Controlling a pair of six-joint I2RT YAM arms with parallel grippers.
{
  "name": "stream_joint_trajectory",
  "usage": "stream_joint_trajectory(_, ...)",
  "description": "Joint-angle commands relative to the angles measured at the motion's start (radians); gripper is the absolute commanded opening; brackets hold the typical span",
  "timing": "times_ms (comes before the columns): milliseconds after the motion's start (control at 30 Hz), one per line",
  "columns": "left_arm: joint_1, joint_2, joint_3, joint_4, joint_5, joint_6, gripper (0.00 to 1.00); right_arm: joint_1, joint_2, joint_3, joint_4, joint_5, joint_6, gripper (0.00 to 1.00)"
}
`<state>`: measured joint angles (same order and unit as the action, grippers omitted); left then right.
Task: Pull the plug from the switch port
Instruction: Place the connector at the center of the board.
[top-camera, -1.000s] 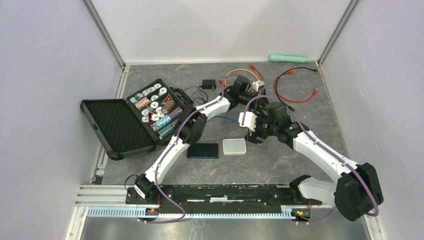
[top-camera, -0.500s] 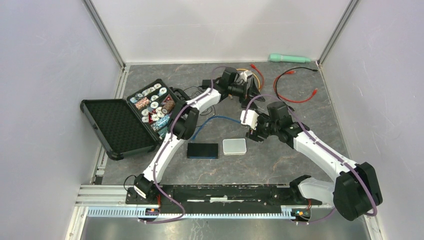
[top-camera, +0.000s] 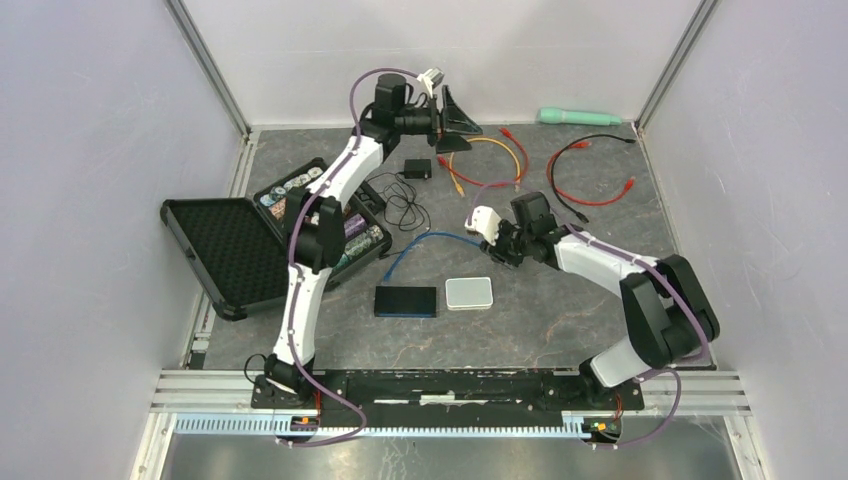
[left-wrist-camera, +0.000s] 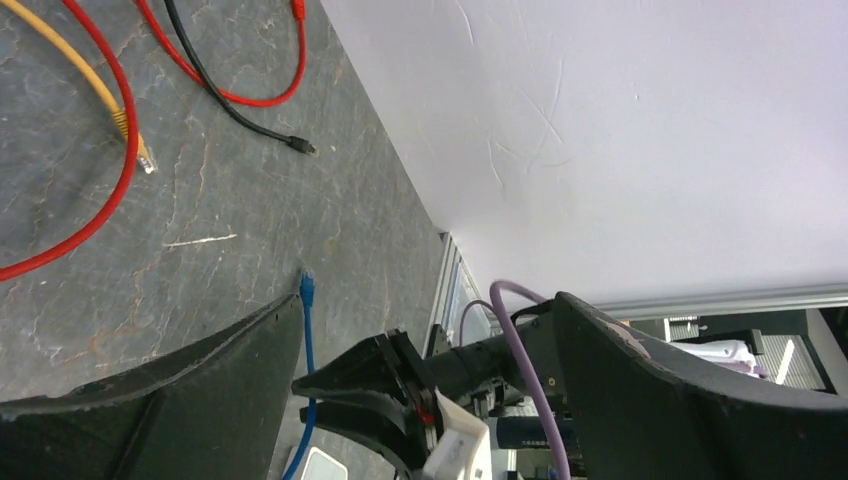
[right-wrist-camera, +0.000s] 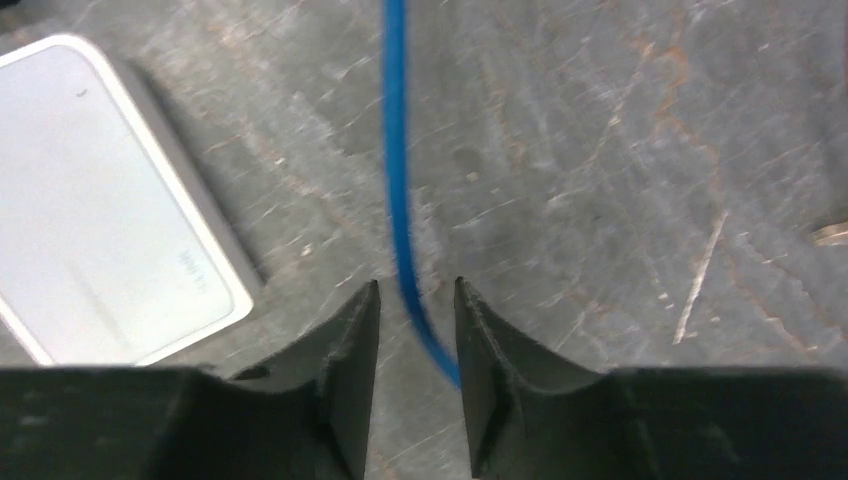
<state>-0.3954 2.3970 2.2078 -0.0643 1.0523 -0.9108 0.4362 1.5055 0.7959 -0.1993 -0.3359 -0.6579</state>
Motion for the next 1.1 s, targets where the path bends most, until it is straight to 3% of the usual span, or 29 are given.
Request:
stream_joint_trajectory(0, 0.002, -0.086, -0.059, 0.000, 0.062, 0.049, 1.00, -0.038, 0.042, 0.101, 0.023, 0.046, 0.039, 0.30)
stream_joint_trajectory(167, 0.018, -0.156, -0.147, -0.022, 0.087, 0.104, 1.00, -0.171, 0.001, 0.084, -0.042, 0.051, 0.055, 0.12)
stream_joint_trajectory(267, 0.021, -0.187, -0.142, -0.187, 0.042, 0.264, 1.00, -0.257, -0.077, 0.031, -0.059, 0.049, 0.043, 0.00)
stream_joint_trajectory(400, 0.021, -0.214, -0.124, -0.358, -0.024, 0.454, 1.00, -0.325, -0.145, -0.011, -0.091, 0.068, -0.003, 0.00)
stream_joint_trajectory(633, 0.020, -0.243, -0.175, -0.399, -0.040, 0.499, 1.00, -0.392, -0.087, 0.038, -0.086, 0.136, -0.090, 0.00)
stream_joint_trajectory(833, 0.021, -0.296, -0.243, -0.426, -0.077, 0.559, 1.00, -0.399, 0.063, 0.145, -0.104, 0.160, -0.186, 0.08)
stream_joint_trajectory(1067, 0.021, -0.398, -0.307, -0.504, -0.237, 0.732, 1.00, -0.398, 0.121, 0.195, -0.079, 0.174, -0.211, 0.40)
